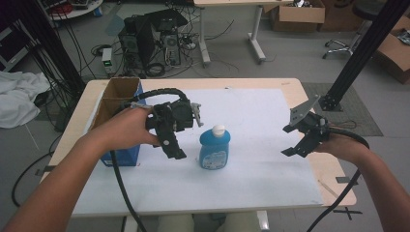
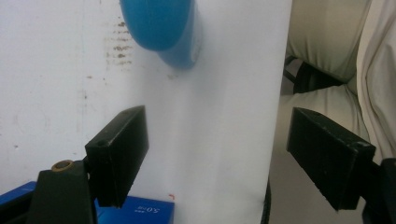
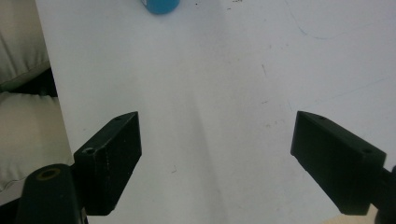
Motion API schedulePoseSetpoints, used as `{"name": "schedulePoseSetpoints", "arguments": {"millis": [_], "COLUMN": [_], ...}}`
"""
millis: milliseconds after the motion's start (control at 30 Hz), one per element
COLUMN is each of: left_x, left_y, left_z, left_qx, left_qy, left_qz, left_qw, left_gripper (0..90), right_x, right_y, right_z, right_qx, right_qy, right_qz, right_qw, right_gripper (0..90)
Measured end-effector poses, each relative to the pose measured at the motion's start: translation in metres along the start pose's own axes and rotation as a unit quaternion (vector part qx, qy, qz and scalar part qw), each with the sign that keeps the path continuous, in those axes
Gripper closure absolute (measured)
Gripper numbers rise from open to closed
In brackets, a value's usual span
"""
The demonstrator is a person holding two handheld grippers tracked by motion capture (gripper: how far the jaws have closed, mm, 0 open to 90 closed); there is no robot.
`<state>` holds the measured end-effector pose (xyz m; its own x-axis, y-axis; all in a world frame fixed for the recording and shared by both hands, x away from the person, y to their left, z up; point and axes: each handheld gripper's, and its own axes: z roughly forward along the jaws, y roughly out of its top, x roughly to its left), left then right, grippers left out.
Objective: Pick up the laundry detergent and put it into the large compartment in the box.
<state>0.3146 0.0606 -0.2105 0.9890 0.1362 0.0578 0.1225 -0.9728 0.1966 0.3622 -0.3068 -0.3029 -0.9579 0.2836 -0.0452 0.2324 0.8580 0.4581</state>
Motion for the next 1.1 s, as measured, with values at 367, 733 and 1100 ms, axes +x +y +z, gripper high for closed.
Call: {"name": "schedulePoseSetpoints", "arguments": {"millis": [367,733,1100], "left_x": [0.015,0.025,0.039], "left_y": [0.026,0.054,0.077], "left_z": [-0.010,0.004,0.027], "left_qx": [-0.010,0.000,0.006], "left_qy": [0.009,0.000,-0.015], "left_qz": [0.001,0.016,0.012], "left_qw": [0.9999,0.9999,0.9998], "left_gripper": [21.2,20.6,20.7], "right_x": [0.002,0.002,0.001], "right_y": [0.003,0.005,0.000], "right_z": [-0.002,0.000,0.001], "right_qx": [-0.005,-0.004,-0.005], "right_qy": [-0.003,0.000,0.000], "right_qz": [-0.002,-0.003,0.003], "right_qw": [1.0000,1.0000,1.0000], "right_gripper": [16.3,16.6,16.5]}}
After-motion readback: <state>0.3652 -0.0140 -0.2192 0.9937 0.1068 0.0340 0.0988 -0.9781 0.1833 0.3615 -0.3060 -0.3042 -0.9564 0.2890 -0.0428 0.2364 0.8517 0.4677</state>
